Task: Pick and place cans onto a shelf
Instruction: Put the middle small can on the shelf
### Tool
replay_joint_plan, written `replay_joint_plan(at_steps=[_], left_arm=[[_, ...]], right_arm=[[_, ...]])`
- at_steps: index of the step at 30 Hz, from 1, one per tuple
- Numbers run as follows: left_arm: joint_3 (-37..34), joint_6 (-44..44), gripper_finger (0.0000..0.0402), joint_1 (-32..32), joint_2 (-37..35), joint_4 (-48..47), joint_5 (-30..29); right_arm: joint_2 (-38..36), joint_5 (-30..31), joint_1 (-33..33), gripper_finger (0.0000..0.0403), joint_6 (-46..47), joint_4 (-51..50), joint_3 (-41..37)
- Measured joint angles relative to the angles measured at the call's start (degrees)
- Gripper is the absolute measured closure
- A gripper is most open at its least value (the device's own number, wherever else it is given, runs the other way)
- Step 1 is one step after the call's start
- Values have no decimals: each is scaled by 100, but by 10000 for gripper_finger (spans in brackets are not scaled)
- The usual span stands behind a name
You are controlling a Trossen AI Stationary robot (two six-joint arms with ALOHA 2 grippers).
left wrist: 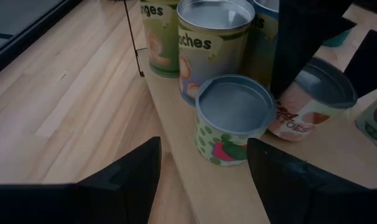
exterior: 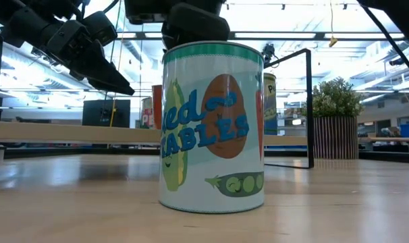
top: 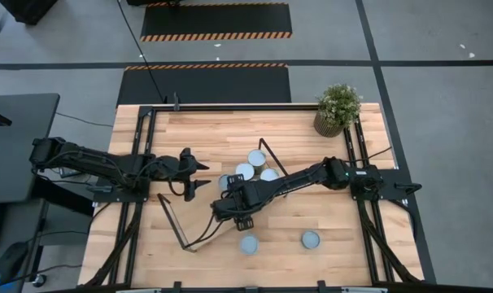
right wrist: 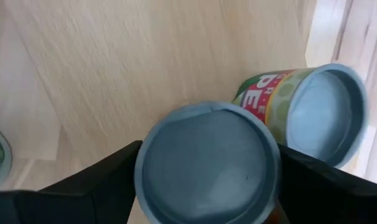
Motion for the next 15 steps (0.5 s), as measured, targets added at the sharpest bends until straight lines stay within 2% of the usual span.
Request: replay_joint_plan(at_steps=[15], left_arm=[[0,0,159,0,0,-2,0]], right_arm=[[-12,164,15,56,24,-74,6]])
